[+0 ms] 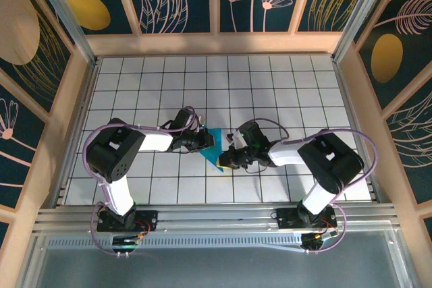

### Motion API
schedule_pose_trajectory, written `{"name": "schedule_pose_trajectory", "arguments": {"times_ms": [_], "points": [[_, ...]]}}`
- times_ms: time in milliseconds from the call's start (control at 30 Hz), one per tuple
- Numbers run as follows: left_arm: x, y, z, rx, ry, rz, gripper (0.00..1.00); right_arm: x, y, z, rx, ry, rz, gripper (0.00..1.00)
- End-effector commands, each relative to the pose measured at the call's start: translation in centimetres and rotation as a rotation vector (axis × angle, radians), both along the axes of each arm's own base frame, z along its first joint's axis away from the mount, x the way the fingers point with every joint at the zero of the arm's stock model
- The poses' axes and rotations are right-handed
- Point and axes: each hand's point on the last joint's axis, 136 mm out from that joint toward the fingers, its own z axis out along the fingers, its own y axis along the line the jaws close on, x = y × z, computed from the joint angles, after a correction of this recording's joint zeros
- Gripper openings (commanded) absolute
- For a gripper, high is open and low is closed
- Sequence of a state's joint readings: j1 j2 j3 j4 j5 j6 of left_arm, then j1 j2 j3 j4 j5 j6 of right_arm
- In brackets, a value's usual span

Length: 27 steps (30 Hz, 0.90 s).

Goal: Fold a paper plane with a square sheet of paper (fold left side to right side)
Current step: Fourth fold the wing at the center of the table.

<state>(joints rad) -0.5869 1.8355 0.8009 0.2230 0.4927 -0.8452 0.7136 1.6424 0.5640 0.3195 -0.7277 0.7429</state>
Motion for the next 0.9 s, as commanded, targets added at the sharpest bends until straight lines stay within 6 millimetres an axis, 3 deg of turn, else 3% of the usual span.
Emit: {"name": "schedule_pose_trajectory", "arguments": {"times_ms": [0,867], "points": [[-1.4,3.0,-3.9,0.168,0.078,0.036,0.09,-0.3,0.6,0.1,0.017,-0.006,0.018,0.00],[-1.4,3.2,-4.1,0.184,0.079,0.038,0.09,-1.7,-0.6,-1.5,-0.049,0.011,0.008,0.00]]}}
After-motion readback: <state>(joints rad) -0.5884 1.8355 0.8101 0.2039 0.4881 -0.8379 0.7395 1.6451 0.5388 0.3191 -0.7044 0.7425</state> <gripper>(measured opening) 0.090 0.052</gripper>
